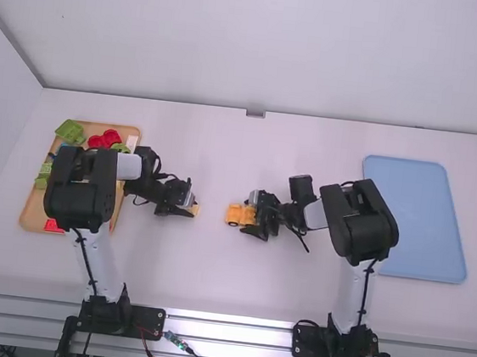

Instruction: Assemble lego blocks to make yellow taxi

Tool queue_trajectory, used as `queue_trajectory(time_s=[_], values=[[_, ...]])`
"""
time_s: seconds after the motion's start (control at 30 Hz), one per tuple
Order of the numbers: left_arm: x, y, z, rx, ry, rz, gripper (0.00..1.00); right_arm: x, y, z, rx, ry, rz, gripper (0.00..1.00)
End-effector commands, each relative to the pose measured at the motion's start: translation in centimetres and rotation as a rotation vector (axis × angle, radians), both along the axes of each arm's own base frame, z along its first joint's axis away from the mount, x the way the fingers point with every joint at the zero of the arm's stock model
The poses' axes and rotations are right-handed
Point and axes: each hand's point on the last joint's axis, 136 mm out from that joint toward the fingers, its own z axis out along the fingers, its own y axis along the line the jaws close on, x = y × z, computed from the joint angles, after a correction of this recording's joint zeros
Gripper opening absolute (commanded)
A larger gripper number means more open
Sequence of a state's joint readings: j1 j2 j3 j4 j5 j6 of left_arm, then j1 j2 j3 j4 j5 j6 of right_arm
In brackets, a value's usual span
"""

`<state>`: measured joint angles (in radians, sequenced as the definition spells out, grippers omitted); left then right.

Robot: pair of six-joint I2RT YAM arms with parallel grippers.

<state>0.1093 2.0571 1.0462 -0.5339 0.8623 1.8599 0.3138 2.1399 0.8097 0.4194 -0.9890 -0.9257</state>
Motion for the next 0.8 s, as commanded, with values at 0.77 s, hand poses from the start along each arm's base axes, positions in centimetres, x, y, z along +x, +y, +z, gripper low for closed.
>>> queue_trajectory(time_s=[0.77], values=[[1.0, -3.8, 8.3, -0.306, 0.078, 0.002, 0.07, 0.5, 0.0, -0.5, -0.029, 0.051, -0.015, 0.89]])
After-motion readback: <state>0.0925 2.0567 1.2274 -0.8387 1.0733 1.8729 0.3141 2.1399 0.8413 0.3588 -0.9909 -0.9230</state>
